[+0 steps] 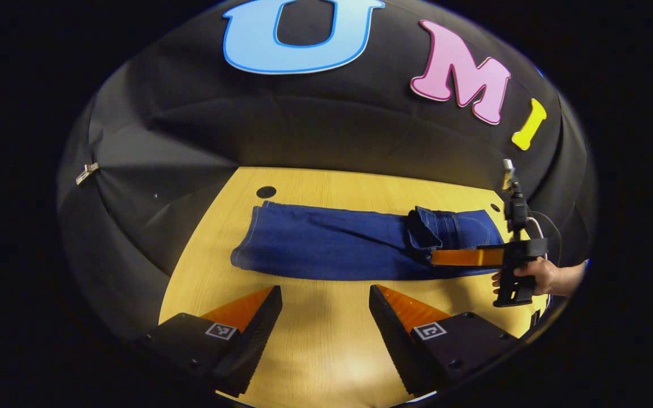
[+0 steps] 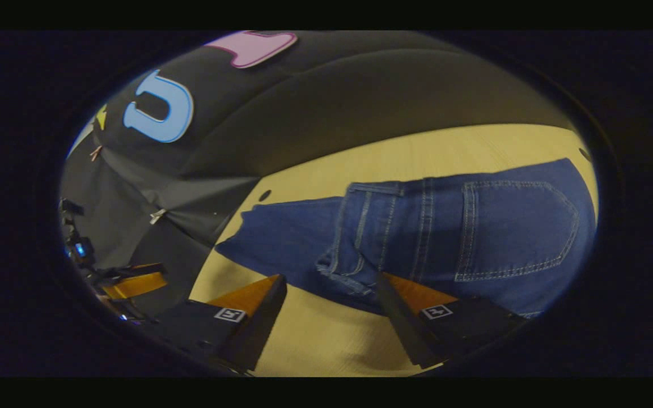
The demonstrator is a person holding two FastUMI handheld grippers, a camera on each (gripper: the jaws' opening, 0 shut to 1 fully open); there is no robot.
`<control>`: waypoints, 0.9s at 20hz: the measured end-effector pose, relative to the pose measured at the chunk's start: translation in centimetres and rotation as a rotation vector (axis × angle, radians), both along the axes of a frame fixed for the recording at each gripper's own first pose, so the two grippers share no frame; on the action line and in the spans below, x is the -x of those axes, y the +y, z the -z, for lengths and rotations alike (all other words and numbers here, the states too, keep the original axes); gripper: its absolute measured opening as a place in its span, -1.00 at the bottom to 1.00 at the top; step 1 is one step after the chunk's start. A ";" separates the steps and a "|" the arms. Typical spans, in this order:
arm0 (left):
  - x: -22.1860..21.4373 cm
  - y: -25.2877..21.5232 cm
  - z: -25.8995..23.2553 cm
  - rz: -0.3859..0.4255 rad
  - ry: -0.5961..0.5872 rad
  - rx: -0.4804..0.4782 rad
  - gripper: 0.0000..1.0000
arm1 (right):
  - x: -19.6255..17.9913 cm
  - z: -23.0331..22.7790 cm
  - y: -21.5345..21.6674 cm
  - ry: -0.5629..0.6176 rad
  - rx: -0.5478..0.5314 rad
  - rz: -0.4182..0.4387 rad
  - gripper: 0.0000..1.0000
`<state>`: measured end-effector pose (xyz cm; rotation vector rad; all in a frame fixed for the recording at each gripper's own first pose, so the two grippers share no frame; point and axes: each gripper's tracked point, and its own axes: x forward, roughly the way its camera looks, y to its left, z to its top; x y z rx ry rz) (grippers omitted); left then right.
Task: Grasp the waist and the cuffs of the jeans and fold them to make the two legs overlap; first hold the waist and fold one-third of the jeans toward the cuffs, then hold the cuffs and fold the remaining one-third in the same direction to finish folding.
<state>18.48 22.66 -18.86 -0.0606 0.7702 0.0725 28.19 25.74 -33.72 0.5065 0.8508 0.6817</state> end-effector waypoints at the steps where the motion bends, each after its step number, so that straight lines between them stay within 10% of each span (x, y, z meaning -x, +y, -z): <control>1: -0.3 0.0 0.6 0.011 0.036 0.027 0.94 | 0.5 -1.5 -0.4 -0.024 -0.022 -0.021 0.76; 9: -8.9 8.5 4.9 -0.024 0.238 0.082 0.94 | 8.0 -10.5 -13.4 -0.142 -0.018 0.128 0.93; 18: -11.8 14.3 14.5 0.010 0.490 -0.033 0.94 | 11.8 -8.9 -23.5 -0.050 0.134 0.335 0.93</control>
